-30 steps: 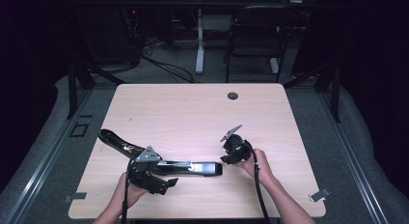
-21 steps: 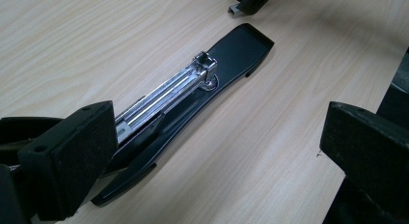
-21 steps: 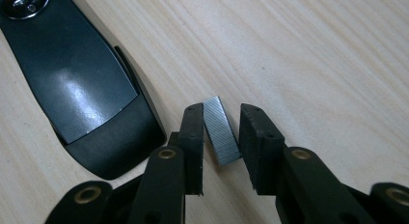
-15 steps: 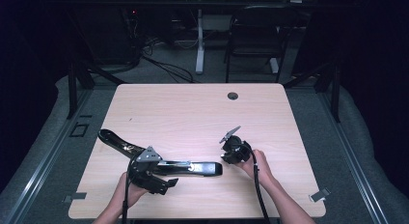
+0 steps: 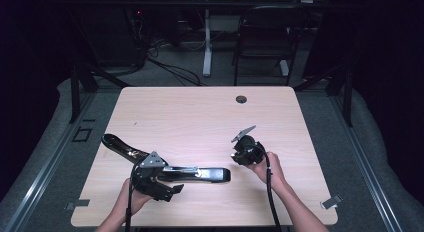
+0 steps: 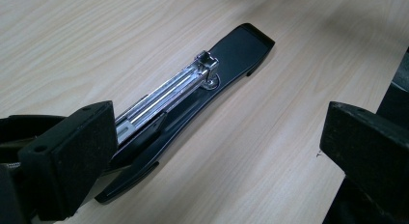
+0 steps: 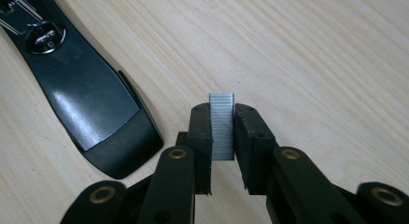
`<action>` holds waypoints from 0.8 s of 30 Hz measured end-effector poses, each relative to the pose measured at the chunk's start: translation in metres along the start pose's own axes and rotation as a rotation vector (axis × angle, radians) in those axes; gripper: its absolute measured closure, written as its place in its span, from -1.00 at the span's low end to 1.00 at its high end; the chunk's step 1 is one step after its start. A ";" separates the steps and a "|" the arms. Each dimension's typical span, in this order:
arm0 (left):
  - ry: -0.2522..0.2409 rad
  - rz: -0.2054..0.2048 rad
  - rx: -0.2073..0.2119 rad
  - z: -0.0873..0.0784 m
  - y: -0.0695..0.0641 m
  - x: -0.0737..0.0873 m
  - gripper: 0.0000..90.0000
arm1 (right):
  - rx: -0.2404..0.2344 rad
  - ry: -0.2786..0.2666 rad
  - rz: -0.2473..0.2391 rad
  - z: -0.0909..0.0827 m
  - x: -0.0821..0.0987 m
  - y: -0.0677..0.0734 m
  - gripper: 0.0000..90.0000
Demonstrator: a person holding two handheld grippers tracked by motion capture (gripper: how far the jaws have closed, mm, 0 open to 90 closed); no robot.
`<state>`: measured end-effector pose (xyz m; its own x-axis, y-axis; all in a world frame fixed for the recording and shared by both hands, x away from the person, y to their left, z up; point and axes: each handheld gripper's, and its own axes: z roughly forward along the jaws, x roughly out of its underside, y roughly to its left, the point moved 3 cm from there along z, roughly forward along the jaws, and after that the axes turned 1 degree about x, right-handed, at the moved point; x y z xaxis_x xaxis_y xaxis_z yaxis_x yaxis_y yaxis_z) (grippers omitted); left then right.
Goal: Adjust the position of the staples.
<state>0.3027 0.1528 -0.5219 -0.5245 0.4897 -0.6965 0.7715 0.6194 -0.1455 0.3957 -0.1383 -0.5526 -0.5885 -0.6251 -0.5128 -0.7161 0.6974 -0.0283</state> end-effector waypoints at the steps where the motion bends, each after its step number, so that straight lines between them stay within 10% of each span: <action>1: 0.001 0.001 -0.001 0.000 0.000 0.000 -1.00 | 0.000 0.002 0.007 -0.002 0.000 0.000 0.73; 24: 0.001 0.011 -0.007 0.000 0.002 -0.001 -1.00 | 0.019 0.087 0.120 -0.032 0.041 0.011 0.73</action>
<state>0.3043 0.1535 -0.5217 -0.5164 0.4972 -0.6972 0.7748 0.6180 -0.1331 0.3522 -0.1673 -0.5463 -0.7003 -0.5640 -0.4377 -0.6317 0.7751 0.0119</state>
